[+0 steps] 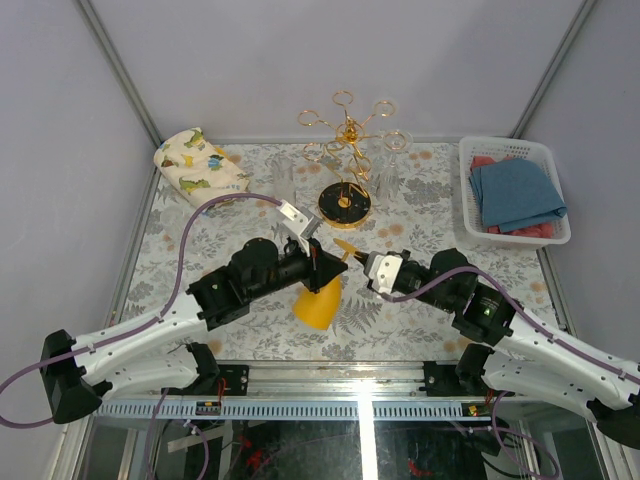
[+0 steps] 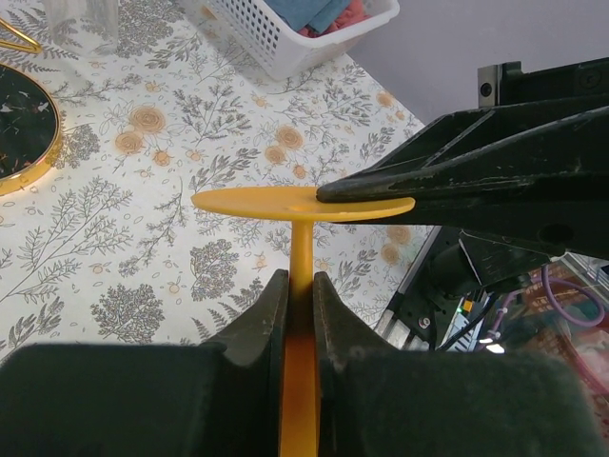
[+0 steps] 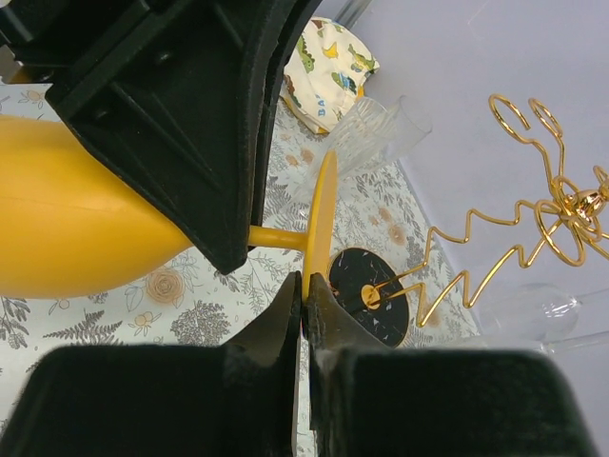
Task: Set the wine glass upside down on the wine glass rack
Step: Turn the wine glass upside down at the wine rack.
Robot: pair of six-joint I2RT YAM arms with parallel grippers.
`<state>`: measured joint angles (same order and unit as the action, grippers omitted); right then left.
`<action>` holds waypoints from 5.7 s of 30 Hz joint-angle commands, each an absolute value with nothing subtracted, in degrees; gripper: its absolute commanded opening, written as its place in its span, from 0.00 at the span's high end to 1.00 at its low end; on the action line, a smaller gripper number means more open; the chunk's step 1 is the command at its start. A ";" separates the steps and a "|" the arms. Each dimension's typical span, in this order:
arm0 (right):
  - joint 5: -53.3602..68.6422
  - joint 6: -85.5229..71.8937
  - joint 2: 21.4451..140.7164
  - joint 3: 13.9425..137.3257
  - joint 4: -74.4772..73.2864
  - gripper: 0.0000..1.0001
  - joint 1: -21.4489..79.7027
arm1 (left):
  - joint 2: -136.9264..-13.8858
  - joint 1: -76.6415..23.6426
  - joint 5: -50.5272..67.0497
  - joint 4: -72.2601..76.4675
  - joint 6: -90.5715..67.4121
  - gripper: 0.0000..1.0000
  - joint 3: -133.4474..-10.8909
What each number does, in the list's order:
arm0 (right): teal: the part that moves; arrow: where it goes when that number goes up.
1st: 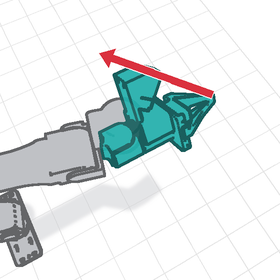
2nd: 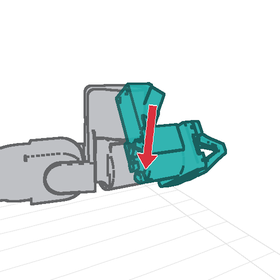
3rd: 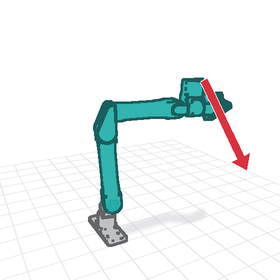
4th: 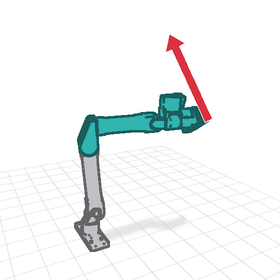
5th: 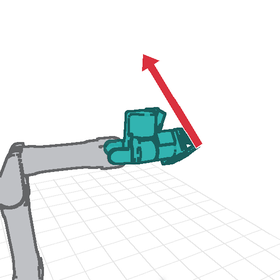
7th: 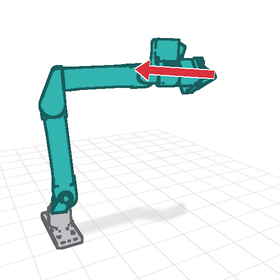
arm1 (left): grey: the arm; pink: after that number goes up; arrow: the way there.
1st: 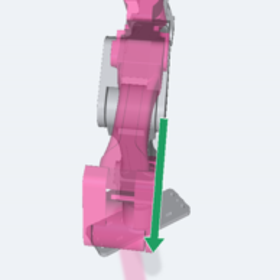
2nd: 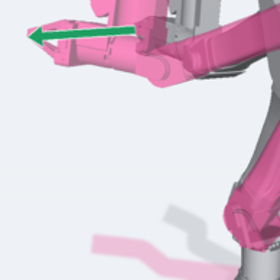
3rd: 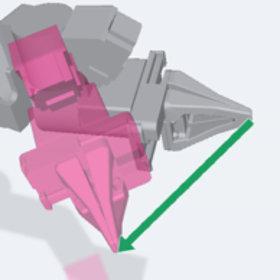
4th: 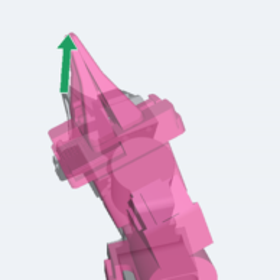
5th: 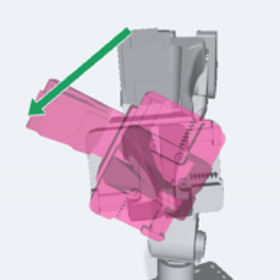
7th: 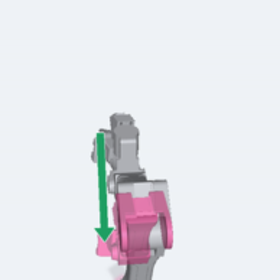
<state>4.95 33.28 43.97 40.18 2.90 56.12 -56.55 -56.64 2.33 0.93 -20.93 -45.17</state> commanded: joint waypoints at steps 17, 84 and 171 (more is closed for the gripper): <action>-5.33 20.95 29.77 36.85 -4.74 0.59 56.29 | -60.78 -53.69 -0.97 9.44 -14.64 1.00 -46.76; -10.01 13.96 19.56 26.92 -10.20 0.57 56.29 | -89.17 -36.77 2.34 72.07 -6.03 1.00 -48.15; -6.25 9.08 18.84 26.99 -9.11 0.41 56.25 | -77.44 -34.36 10.01 56.22 -18.50 0.62 -38.22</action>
